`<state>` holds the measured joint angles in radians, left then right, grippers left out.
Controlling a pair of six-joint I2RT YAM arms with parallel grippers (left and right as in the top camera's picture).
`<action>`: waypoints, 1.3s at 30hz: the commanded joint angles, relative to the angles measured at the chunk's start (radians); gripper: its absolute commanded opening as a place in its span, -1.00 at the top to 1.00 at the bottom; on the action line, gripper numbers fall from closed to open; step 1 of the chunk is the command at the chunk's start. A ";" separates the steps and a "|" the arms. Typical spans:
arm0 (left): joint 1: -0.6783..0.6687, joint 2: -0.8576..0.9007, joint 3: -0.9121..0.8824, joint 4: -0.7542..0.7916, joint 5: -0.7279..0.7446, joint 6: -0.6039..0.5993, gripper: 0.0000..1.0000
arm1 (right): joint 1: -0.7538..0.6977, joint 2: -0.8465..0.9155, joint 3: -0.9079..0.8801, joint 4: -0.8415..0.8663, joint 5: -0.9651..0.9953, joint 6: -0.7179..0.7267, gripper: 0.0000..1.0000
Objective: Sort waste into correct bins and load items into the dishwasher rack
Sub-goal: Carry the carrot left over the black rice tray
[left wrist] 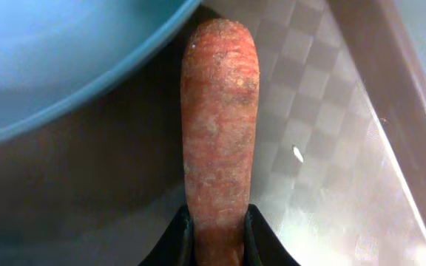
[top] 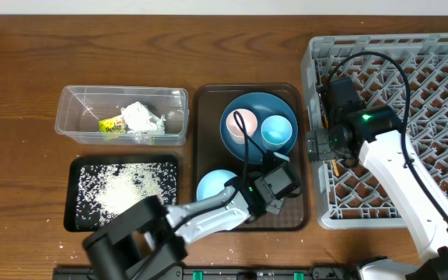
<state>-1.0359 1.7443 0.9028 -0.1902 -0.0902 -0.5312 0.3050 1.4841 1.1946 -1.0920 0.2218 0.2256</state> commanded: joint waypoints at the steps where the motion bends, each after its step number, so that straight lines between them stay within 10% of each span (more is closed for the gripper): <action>1: 0.000 -0.121 -0.006 -0.011 -0.008 -0.006 0.87 | -0.012 -0.013 -0.004 0.000 0.013 0.002 -0.99; 12: 0.040 -0.470 -0.006 -0.275 -0.124 -0.013 0.88 | -0.012 -0.013 -0.004 -0.001 0.013 0.002 -0.98; 23: 0.391 -0.542 -0.021 -0.720 -0.185 -0.121 0.88 | -0.012 -0.013 -0.004 0.000 0.013 0.002 -0.98; 39: 0.625 -0.536 -0.237 -0.575 -0.188 -0.087 0.86 | -0.012 -0.013 -0.004 0.000 0.013 0.002 -0.98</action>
<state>-0.4156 1.2098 0.6743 -0.7792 -0.2615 -0.6289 0.3050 1.4841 1.1938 -1.0916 0.2218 0.2256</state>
